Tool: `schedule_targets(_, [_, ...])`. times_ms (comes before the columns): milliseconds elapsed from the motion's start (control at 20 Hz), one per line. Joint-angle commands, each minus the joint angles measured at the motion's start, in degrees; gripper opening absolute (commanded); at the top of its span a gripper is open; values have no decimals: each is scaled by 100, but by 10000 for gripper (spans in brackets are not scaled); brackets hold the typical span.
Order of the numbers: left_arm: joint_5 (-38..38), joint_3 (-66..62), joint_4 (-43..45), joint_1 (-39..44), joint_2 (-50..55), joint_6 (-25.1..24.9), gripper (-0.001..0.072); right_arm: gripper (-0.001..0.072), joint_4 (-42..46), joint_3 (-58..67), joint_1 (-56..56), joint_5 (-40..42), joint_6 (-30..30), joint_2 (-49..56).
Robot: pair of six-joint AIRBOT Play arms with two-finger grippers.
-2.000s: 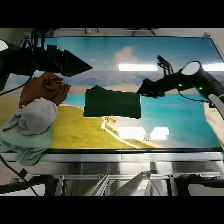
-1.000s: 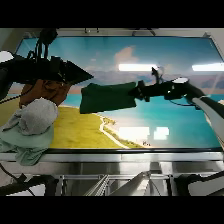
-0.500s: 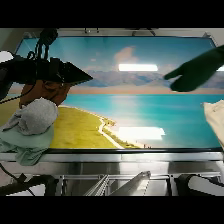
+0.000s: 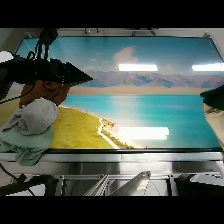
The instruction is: Fold the shirts.
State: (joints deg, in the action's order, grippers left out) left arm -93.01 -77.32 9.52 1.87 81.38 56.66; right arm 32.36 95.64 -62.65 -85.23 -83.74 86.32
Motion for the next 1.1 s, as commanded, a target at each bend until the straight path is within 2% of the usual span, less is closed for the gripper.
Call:
schedule_targets(0, [17, 2, 2, 0, -2, -28, 16, 19, 461, 57, -267, -525, 413, 173])
schedule_targets(100, [20, 2, 0, 2, -2, -33, 16, 19, 549, 57, -267, -544, 426, 173])
schedule_targets(200, [17, 2, 0, 2, -2, -98, 16, 19, 1102, 57, -267, -789, 315, 166])
schedule_targets(400, [20, 2, 0, 0, -2, -160, 16, 19, 3989, 37, -258, -1281, -168, 153])
schedule_targets(600, [85, 2, 0, 116, 0, -223, 16, 20, 5880, -391, -262, -1416, -1187, 155])
schedule_targets(750, [142, 2, -4, 321, 42, -219, 16, 20, 6380, -1067, -262, -1021, -1252, 157])
schedule_targets(1000, [79, 2, -11, 636, 330, -85, 16, 21, 6439, -1943, -262, -24, -1250, 256])
schedule_targets(1050, [39, 2, -15, 656, 396, -61, 16, 59, 6454, -2022, -262, -39, -1252, 304])
